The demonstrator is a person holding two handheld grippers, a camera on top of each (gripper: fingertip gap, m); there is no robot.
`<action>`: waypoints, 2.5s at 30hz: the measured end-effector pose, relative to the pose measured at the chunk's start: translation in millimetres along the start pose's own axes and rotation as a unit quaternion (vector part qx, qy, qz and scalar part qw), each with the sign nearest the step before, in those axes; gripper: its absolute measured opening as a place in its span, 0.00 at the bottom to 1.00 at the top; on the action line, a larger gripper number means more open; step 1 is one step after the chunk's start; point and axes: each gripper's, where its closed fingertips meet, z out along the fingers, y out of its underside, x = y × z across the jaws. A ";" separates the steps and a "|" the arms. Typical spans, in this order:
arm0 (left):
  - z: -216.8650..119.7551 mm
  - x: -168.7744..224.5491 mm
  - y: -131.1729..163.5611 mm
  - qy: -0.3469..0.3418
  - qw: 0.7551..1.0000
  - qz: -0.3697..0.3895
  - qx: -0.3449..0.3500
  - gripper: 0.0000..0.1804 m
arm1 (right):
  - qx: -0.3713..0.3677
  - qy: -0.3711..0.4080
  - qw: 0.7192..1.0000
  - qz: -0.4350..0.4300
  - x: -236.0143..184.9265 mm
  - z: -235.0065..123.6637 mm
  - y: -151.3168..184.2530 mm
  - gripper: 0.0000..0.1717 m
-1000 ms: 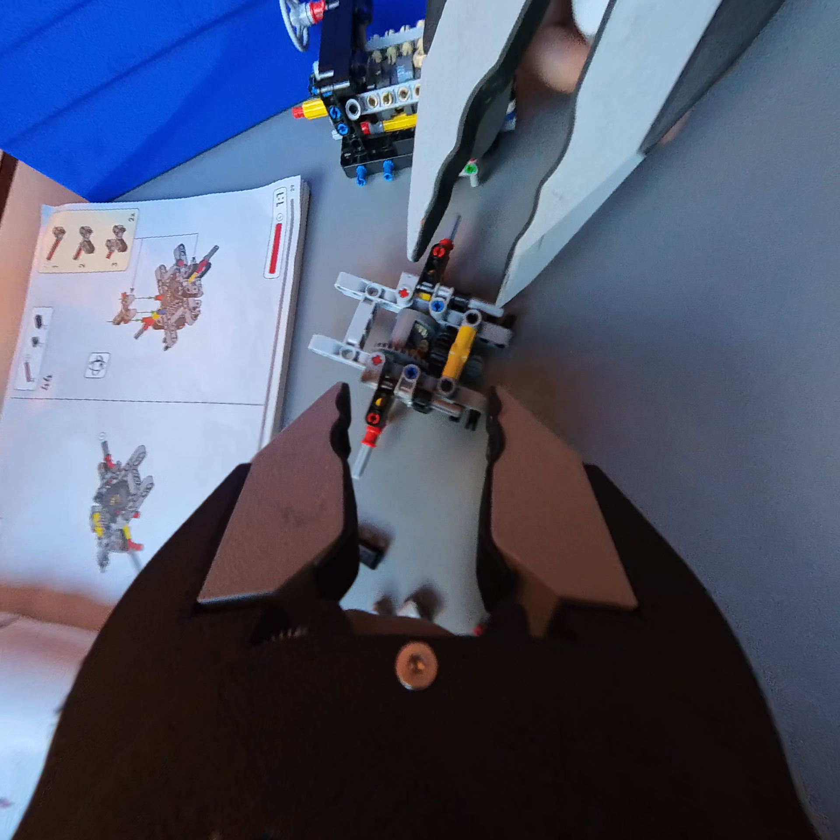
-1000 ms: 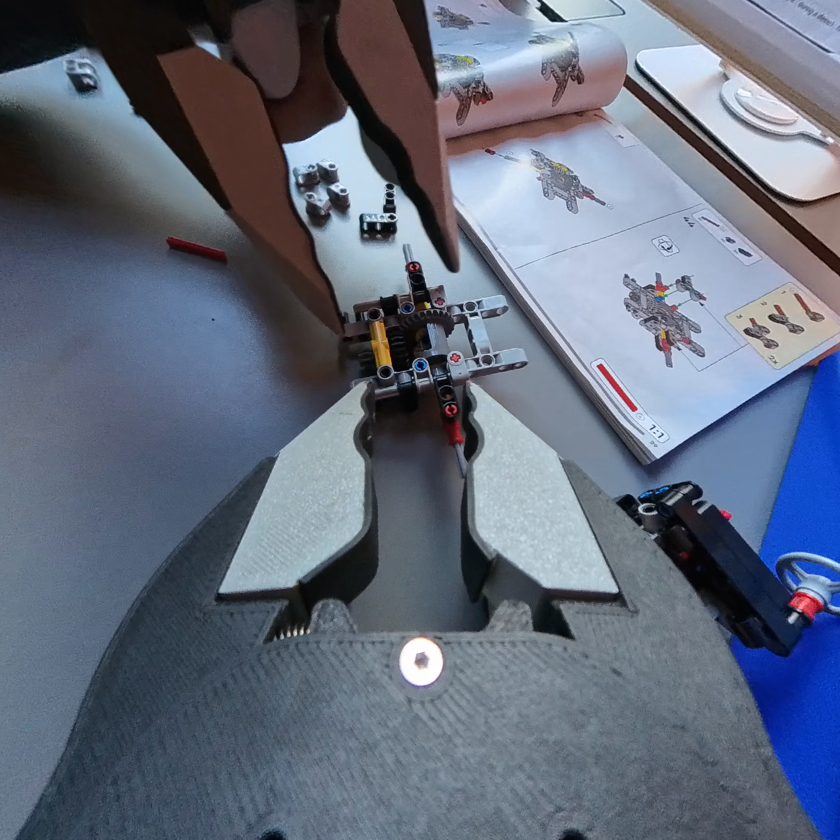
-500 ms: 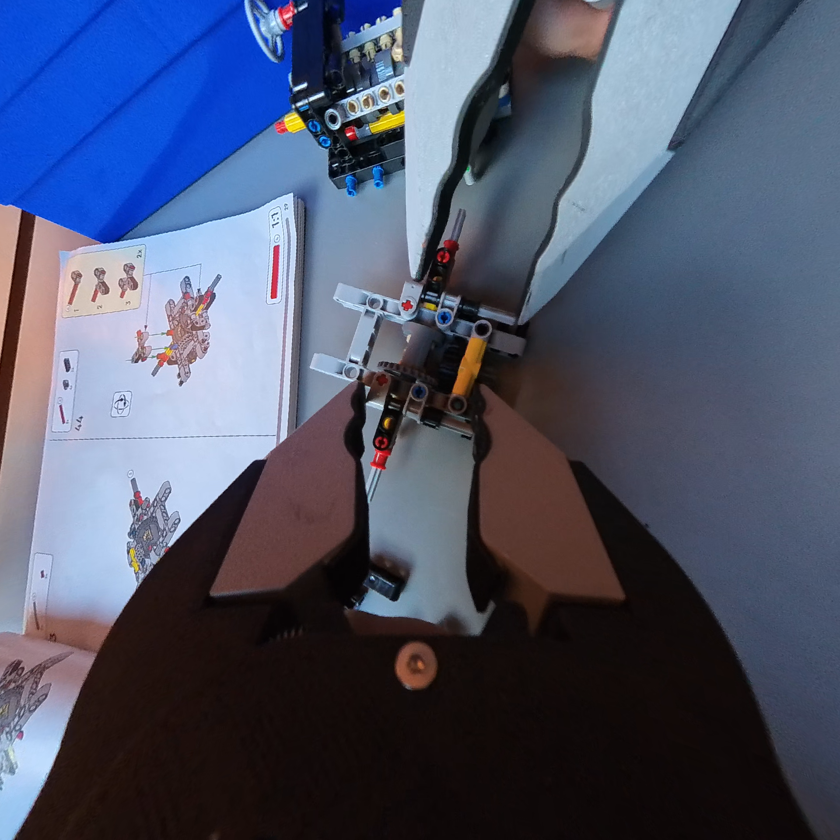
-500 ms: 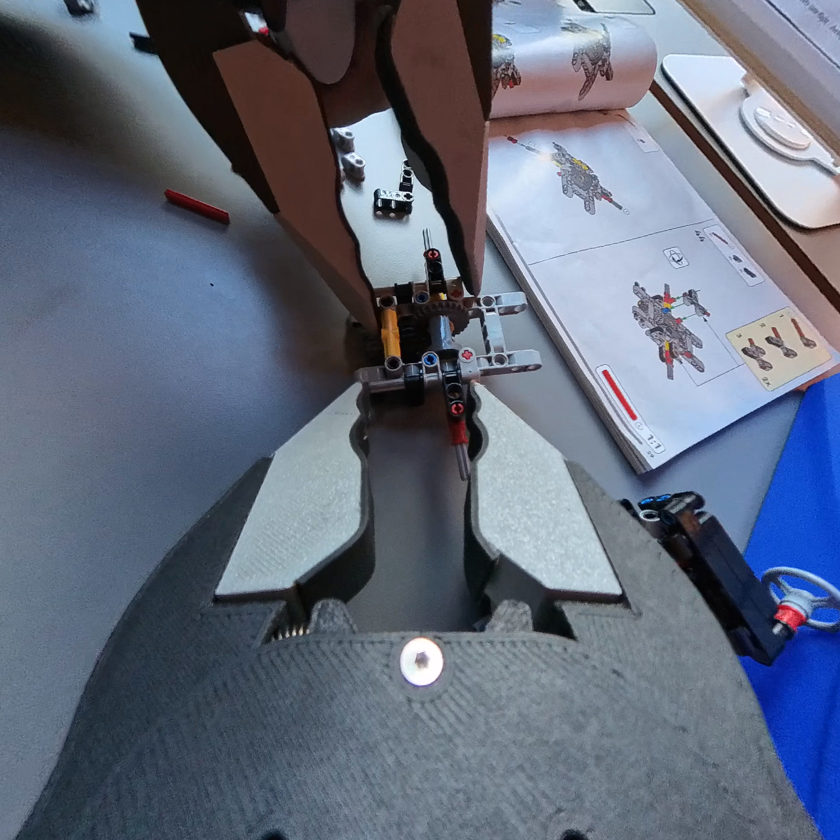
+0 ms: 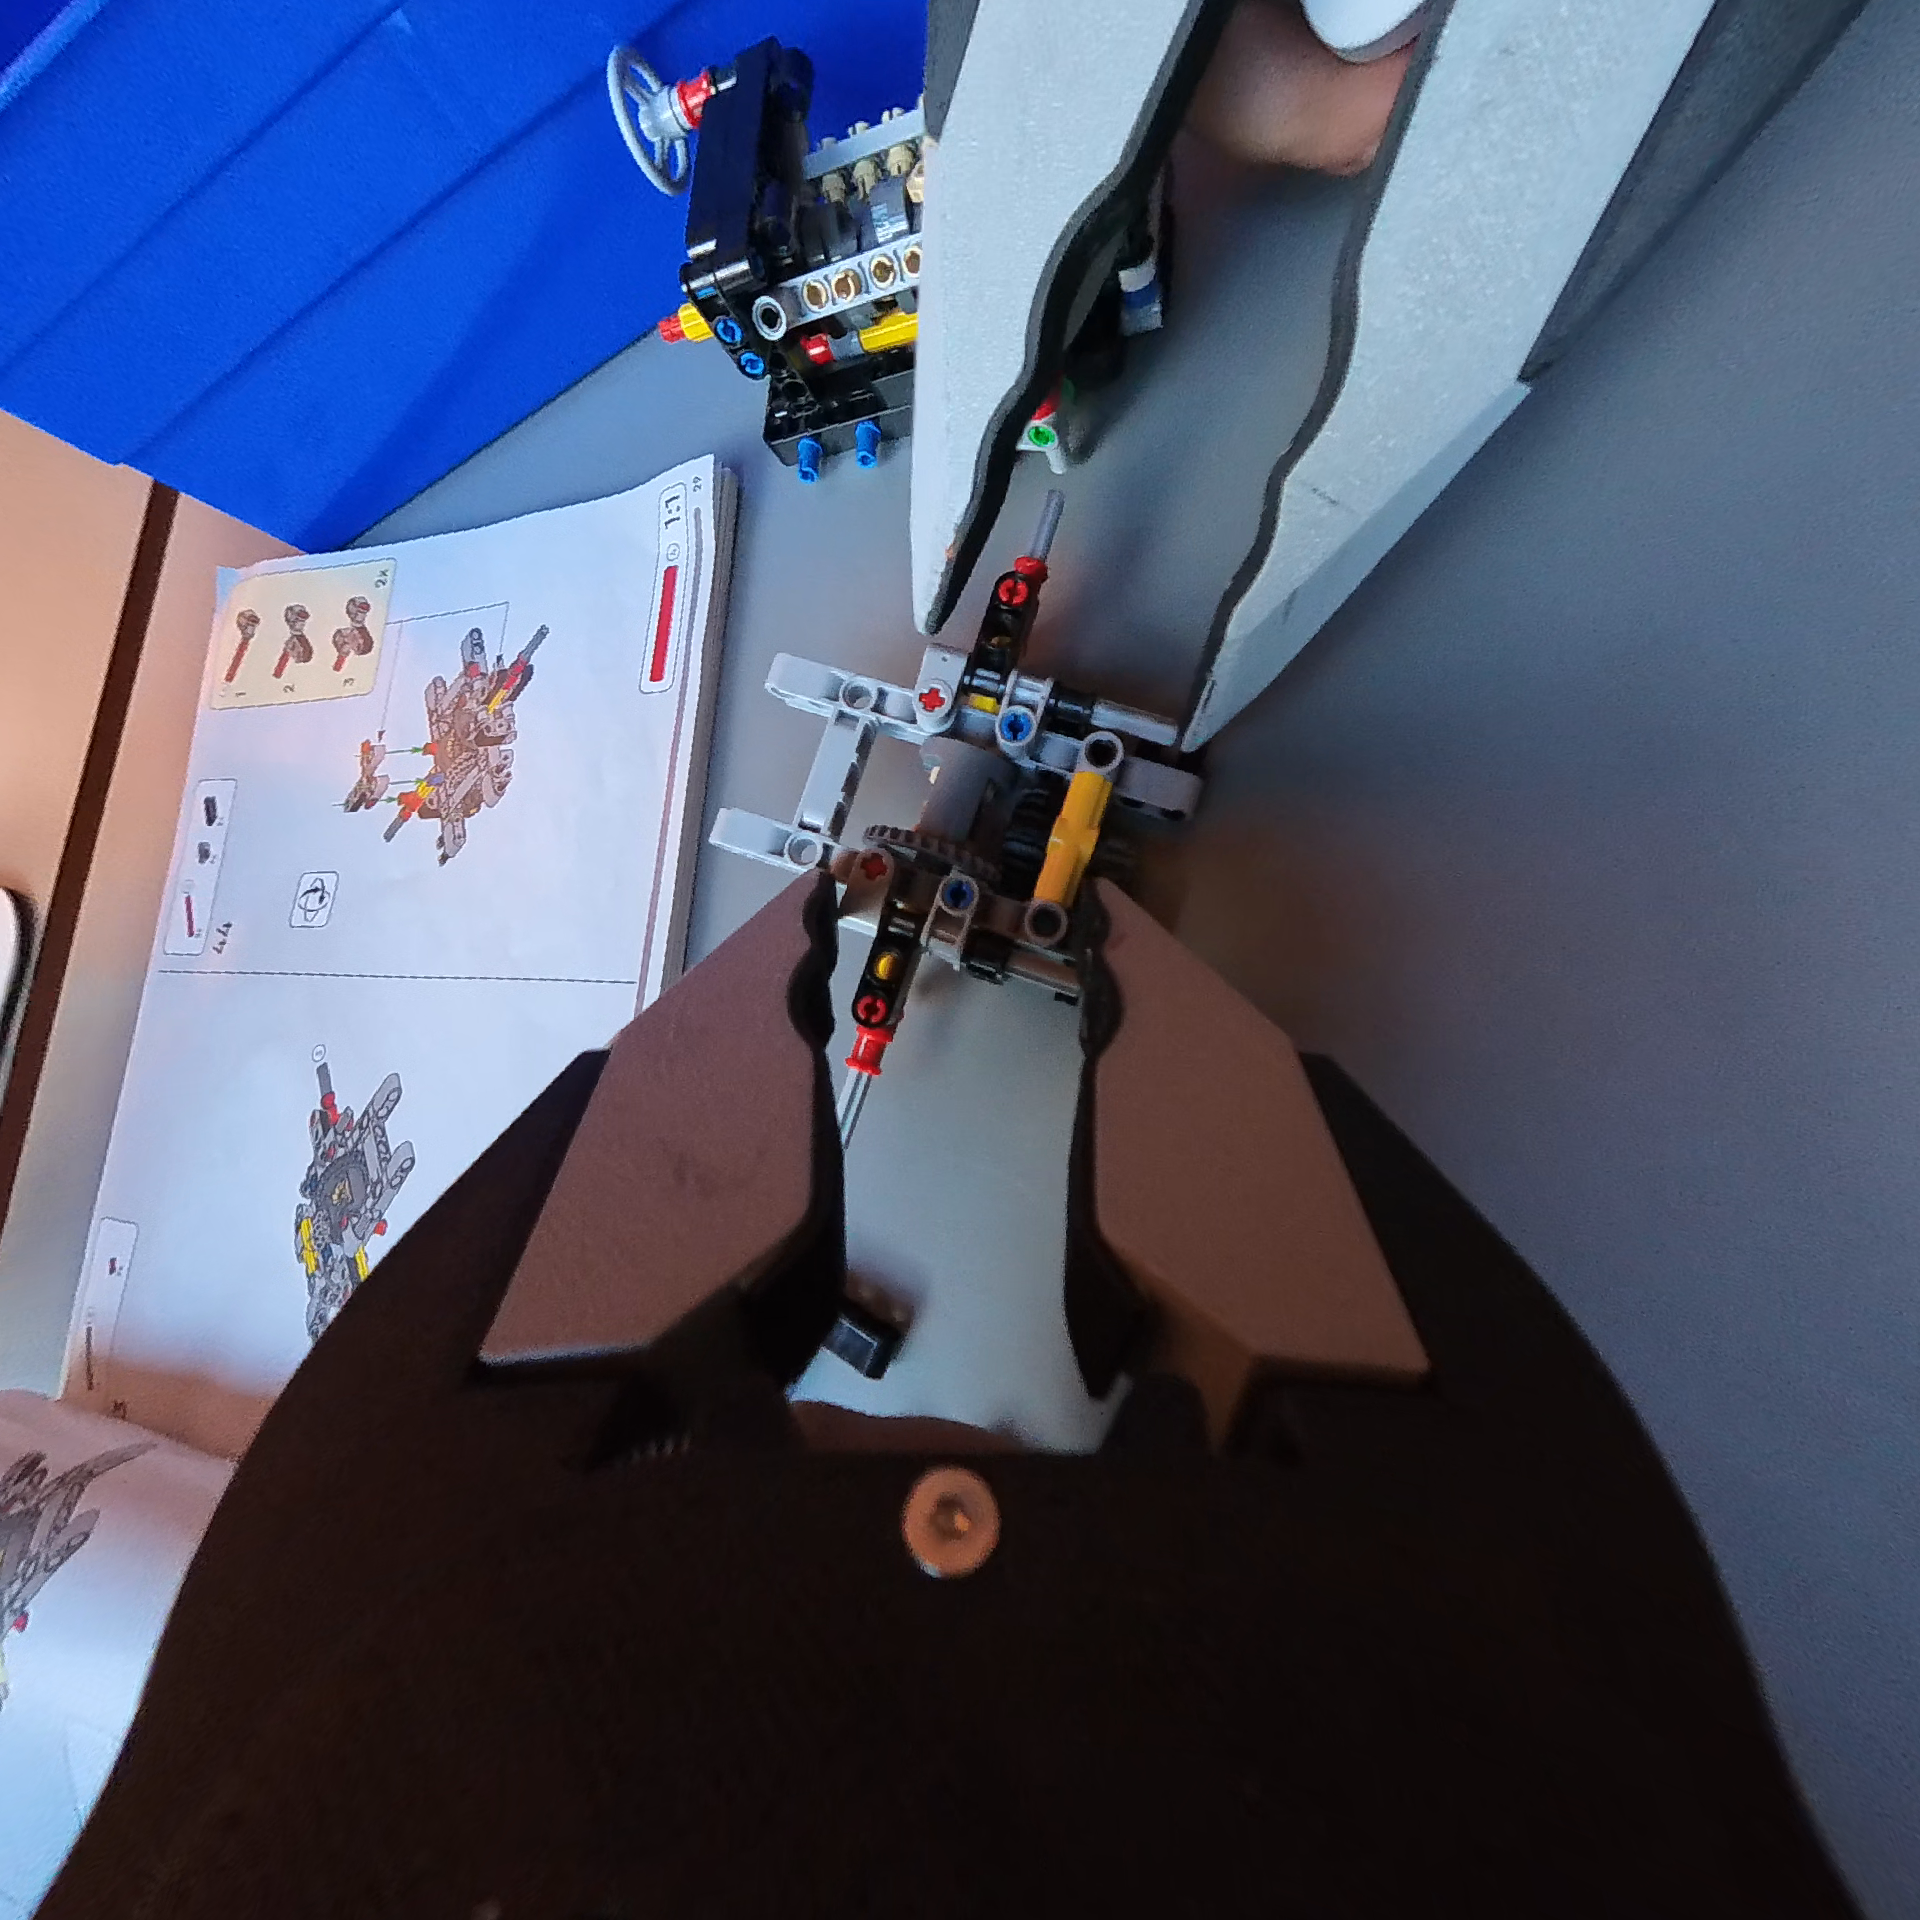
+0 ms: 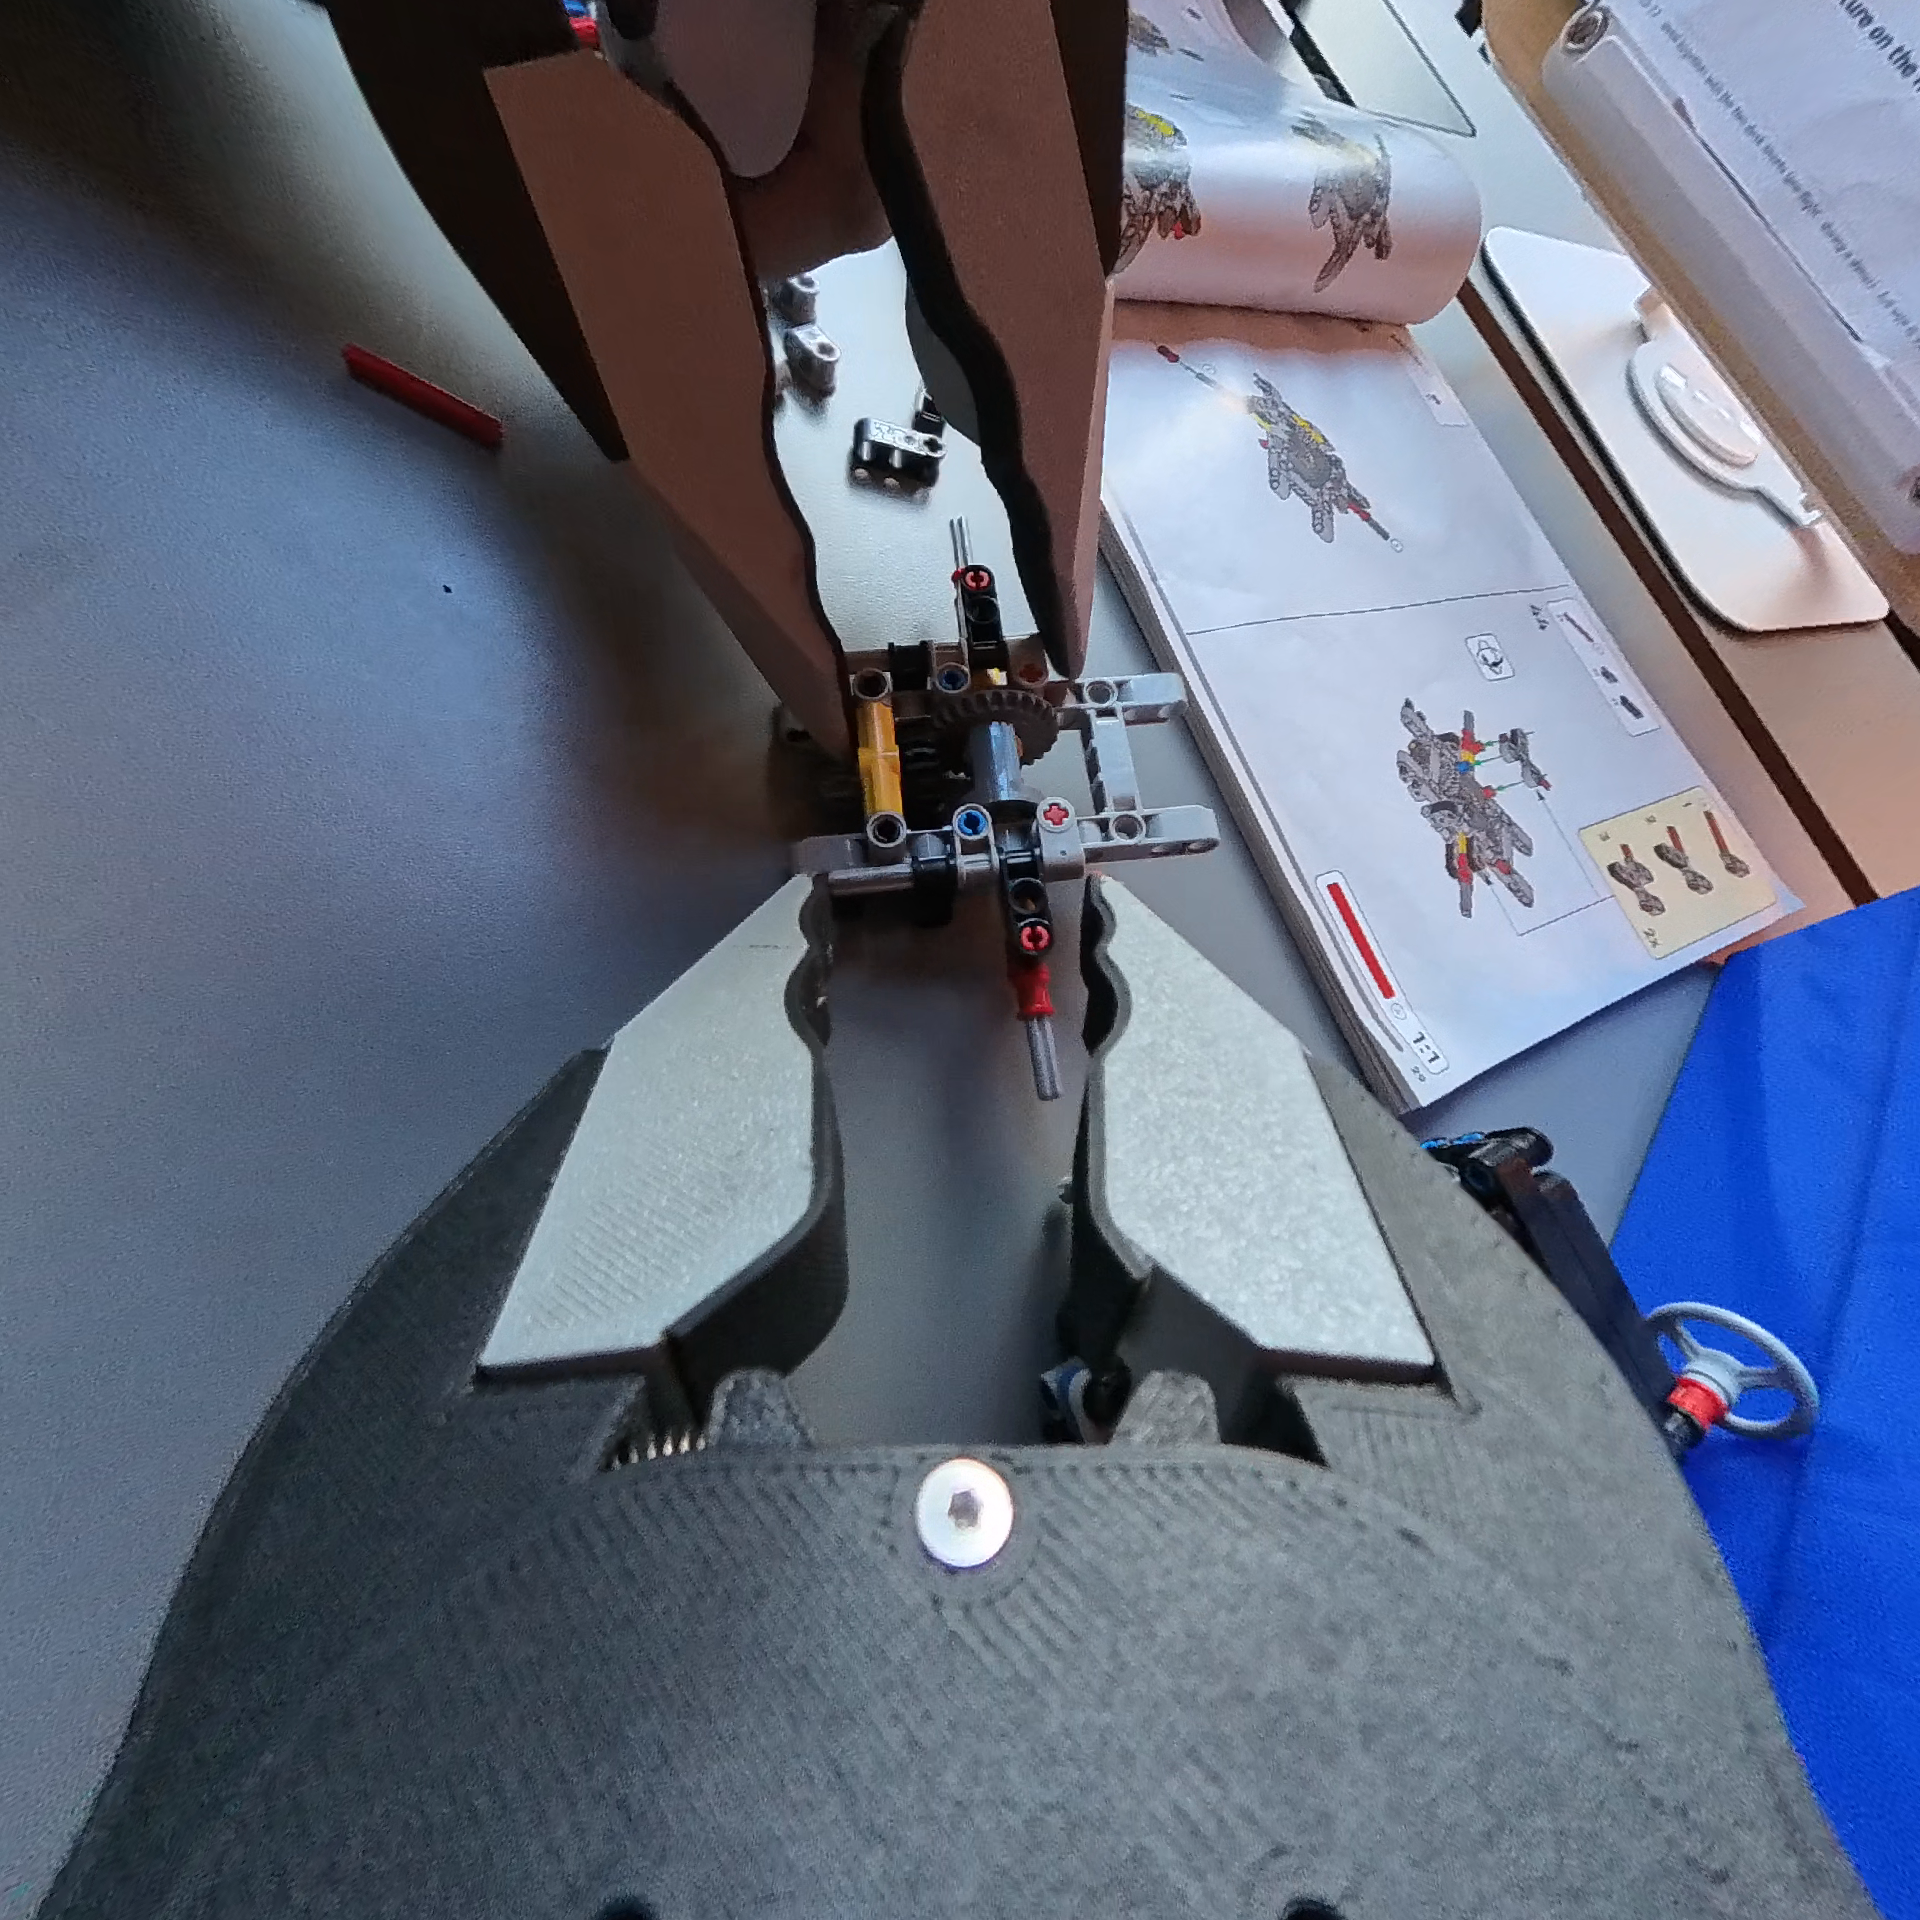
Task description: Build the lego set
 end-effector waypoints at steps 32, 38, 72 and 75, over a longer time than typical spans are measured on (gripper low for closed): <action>0.4 0.0 -0.4 -0.009 1.000 -0.009 -0.004 0.24 | -0.064 -0.045 0.989 -0.124 1.1 3.7 -8.2 0.29; 1.0 0.1 -1.0 -0.008 1.000 -0.015 -0.002 0.24 | -0.105 -0.075 0.984 -0.125 3.1 9.3 -6.8 0.22; 2.0 1.6 -2.6 0.000 0.999 -0.031 0.008 0.24 | -0.109 -0.077 0.986 -0.102 -0.8 5.4 -4.1 0.27; 2.0 1.6 -2.6 -0.001 0.999 -0.031 0.008 0.24 | -0.104 -0.073 0.987 -0.098 -0.8 5.7 -4.2 0.27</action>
